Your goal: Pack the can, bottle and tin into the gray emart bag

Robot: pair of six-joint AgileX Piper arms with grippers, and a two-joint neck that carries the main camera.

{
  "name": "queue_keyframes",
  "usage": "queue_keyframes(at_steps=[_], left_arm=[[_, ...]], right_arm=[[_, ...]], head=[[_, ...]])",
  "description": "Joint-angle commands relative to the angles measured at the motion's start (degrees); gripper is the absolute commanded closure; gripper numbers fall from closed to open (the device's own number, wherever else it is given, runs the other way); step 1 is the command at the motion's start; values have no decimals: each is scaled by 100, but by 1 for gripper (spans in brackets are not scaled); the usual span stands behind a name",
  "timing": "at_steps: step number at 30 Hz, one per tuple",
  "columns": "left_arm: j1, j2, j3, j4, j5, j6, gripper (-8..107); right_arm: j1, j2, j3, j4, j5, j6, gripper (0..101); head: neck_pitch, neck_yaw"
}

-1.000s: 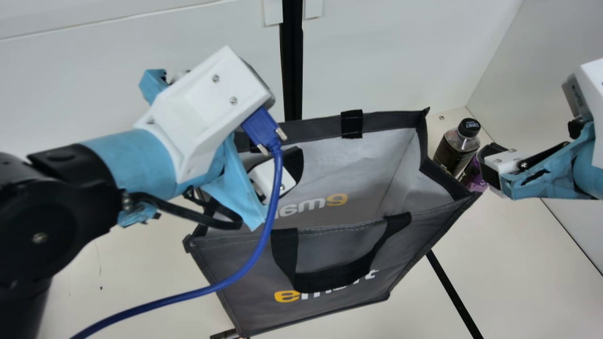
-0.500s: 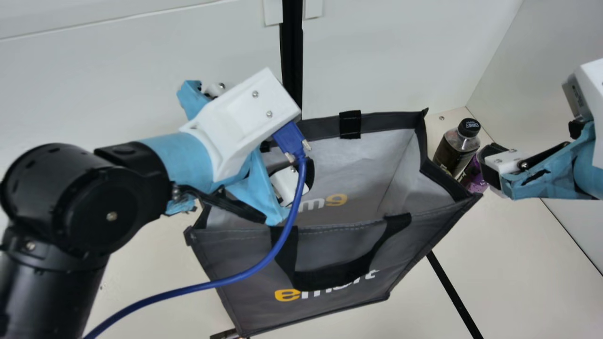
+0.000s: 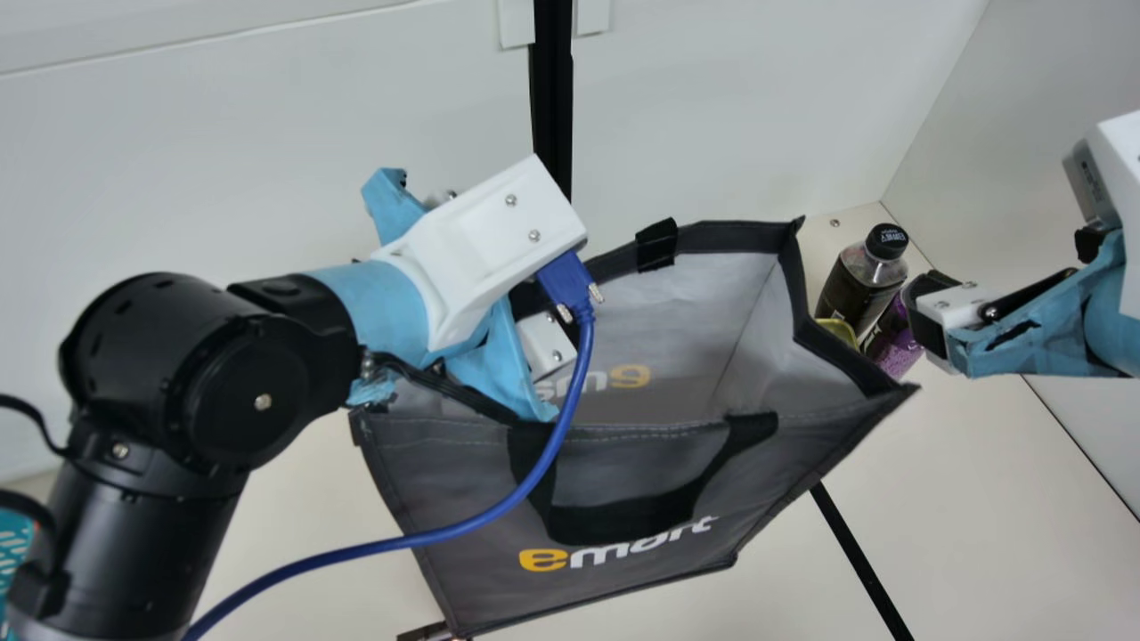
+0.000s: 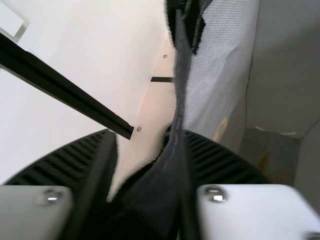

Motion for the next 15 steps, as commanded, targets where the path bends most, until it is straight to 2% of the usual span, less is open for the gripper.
queue_keyframes(at_steps=[1, 5, 15], left_arm=[[-4, -31, 22, 15, -13, 2, 62], [-18, -97, 69, 87, -13, -33, 89], [-18, -320, 210, 349, -13, -253, 89]], right_arm=[[0, 0, 0, 0, 0, 0, 10], [0, 0, 0, 0, 0, 0, 10], [0, 0, 0, 0, 0, 0, 10]], head=[[-130, -5], [-130, -5], [-130, -5]])
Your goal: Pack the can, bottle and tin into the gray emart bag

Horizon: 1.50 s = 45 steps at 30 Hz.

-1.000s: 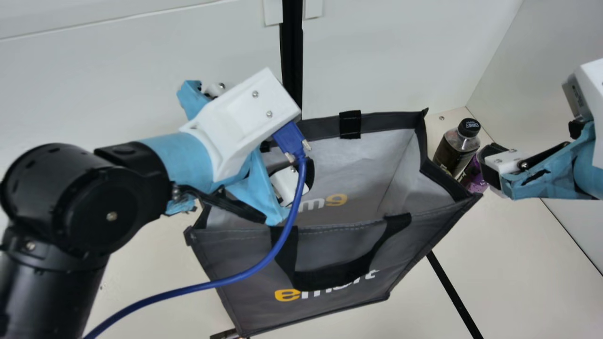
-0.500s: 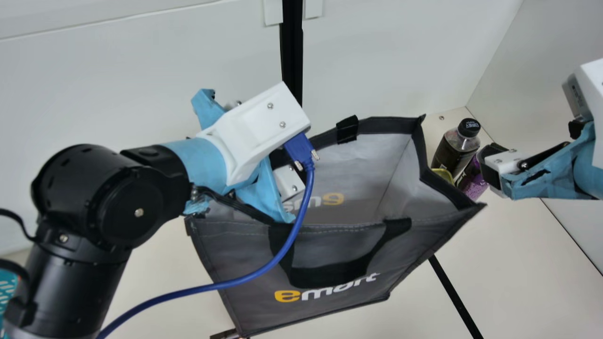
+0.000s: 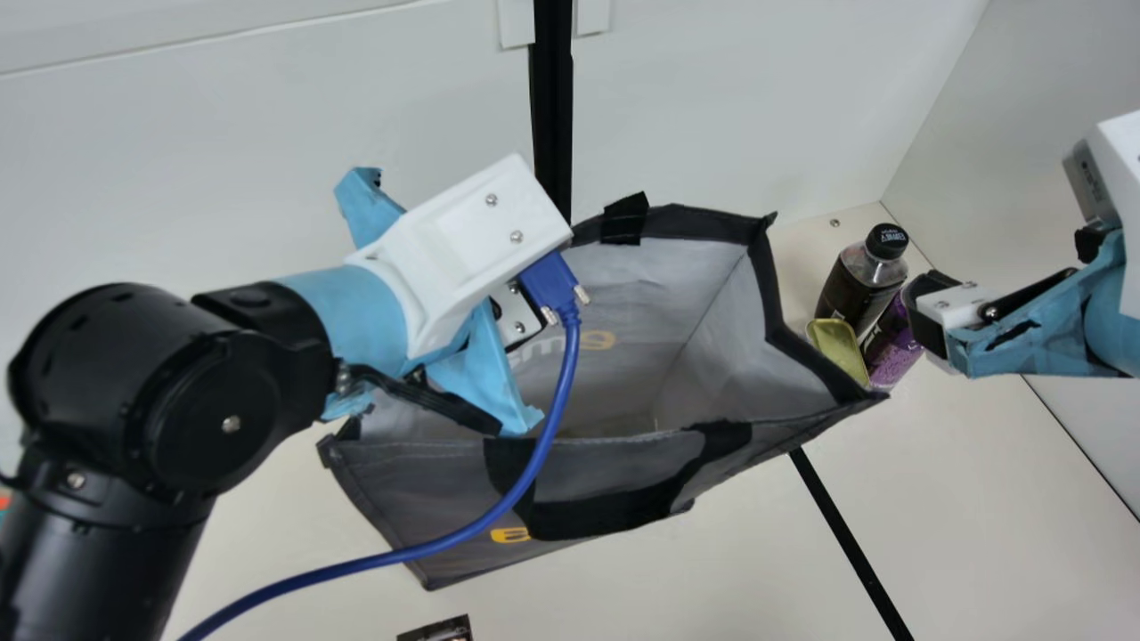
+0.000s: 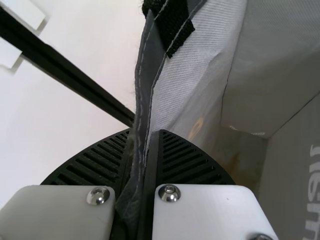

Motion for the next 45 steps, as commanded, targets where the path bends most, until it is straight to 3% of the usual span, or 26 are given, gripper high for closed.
queue_keyframes(at_steps=[1, 19, 30, 36, 45], left_arm=[[8, -42, 21, 51, 4, -71, 89], [231, -487, 146, 1050, 4, -1134, 89], [181, -892, 422, 2144, 4, -2121, 89], [52, -1208, 875, 2902, -66, -2723, 89], [-184, -1864, 2012, 4161, -268, -3708, 89]], right_arm=[[0, 0, 0, 0, 0, 0, 10], [0, 0, 0, 0, 0, 0, 10], [0, 0, 0, 0, 0, 0, 10], [0, 0, 0, 0, 0, 0, 10], [0, 0, 0, 0, 0, 0, 10]], head=[[-130, -5], [-130, -5], [-130, -5], [-130, -5], [-130, -5]])
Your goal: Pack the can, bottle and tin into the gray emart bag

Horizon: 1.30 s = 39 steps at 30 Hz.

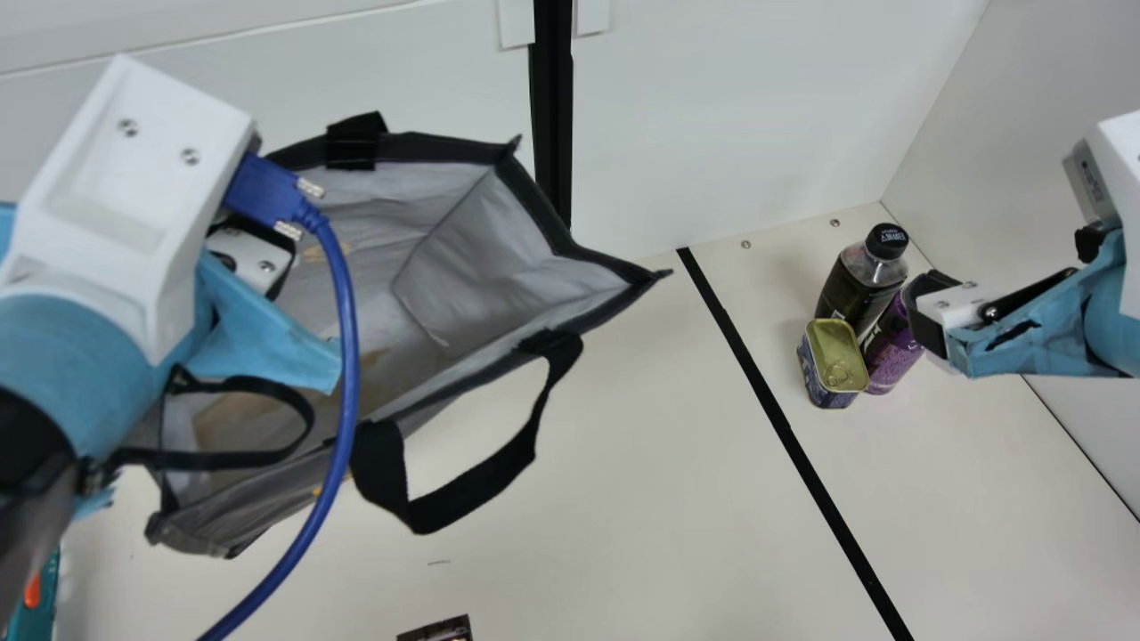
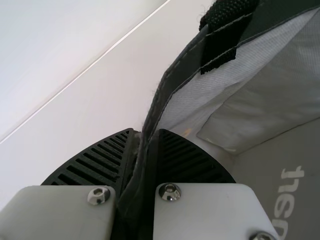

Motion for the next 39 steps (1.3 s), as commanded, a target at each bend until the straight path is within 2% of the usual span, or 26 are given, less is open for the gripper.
queue_keyframes(at_steps=[1, 12, 19, 30, 39], left_arm=[[-44, -167, 426, 492, -20, -329, 89], [-479, -849, 1900, 2097, 180, -1704, 89], [-636, -1182, 2910, 2682, 258, -2513, 89], [-715, -1453, 4099, 2896, 258, -3405, 89], [-914, -1441, 4647, 2752, 258, -3949, 89]], right_arm=[[0, 0, 0, 0, 0, 0, 10], [0, 0, 0, 0, 0, 0, 10], [0, 0, 0, 0, 0, 0, 10], [0, 0, 0, 0, 0, 0, 10], [0, 0, 0, 0, 0, 0, 10]], head=[[-130, -5], [-130, -5], [-130, -5], [-130, -5], [-130, -5]])
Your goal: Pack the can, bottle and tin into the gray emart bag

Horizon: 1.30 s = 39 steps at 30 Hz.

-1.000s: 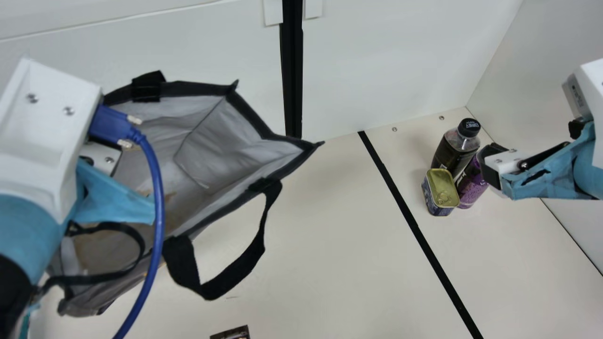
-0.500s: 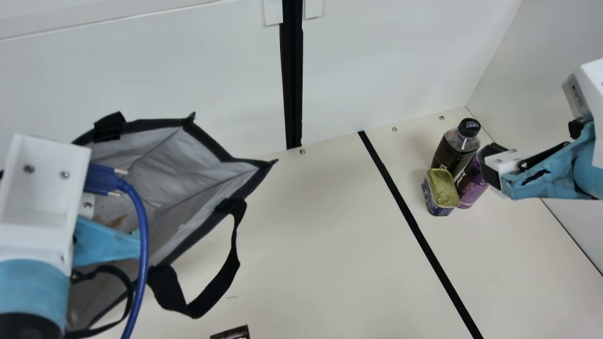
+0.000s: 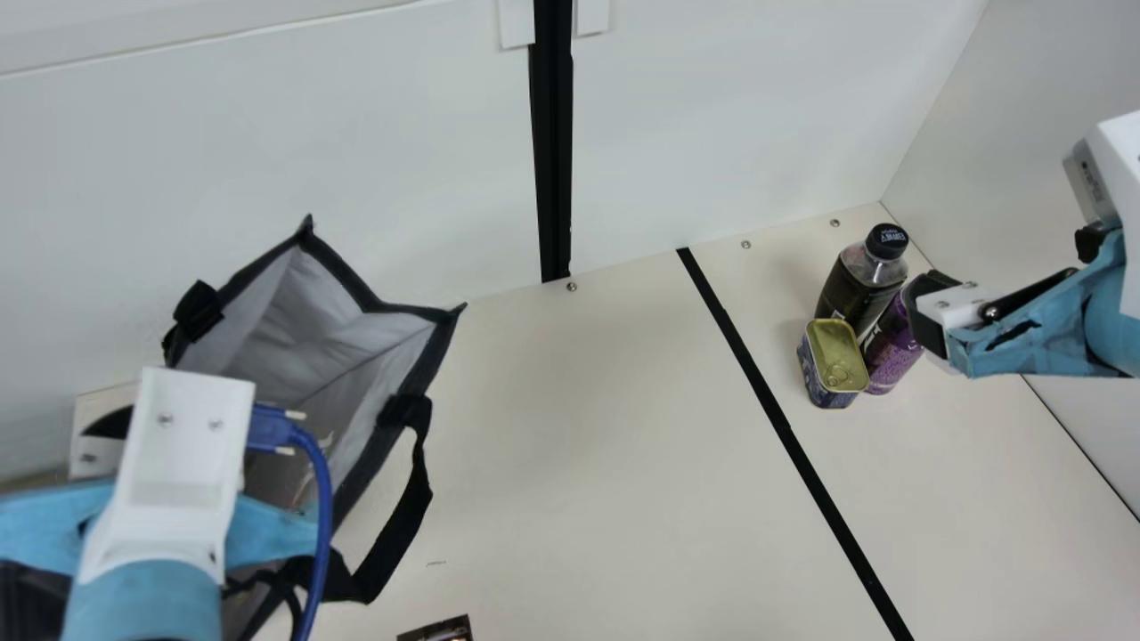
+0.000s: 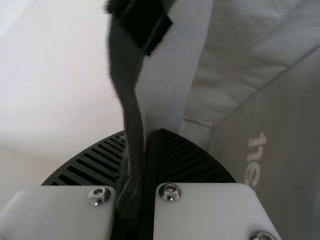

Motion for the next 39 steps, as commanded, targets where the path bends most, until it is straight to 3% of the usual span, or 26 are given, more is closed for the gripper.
queue_keyframes(at_steps=[1, 10, 21, 34, 39], left_arm=[[-52, 27, 76, -47, 20, -107, 89], [-448, 160, 167, -462, 20, -436, 89], [-867, 367, -43, -1165, 20, -743, 89], [-971, 470, -460, -1886, 20, -957, 89], [-771, 459, -459, -2210, -217, -984, 89]], right_arm=[[0, 0, 0, 0, 0, 0, 10], [0, 0, 0, 0, 0, 0, 10], [0, 0, 0, 0, 0, 0, 10], [0, 0, 0, 0, 0, 0, 10], [0, 0, 0, 0, 0, 0, 10]], head=[[-130, -5], [-130, -5], [-130, -5], [-130, -5], [-130, -5]])
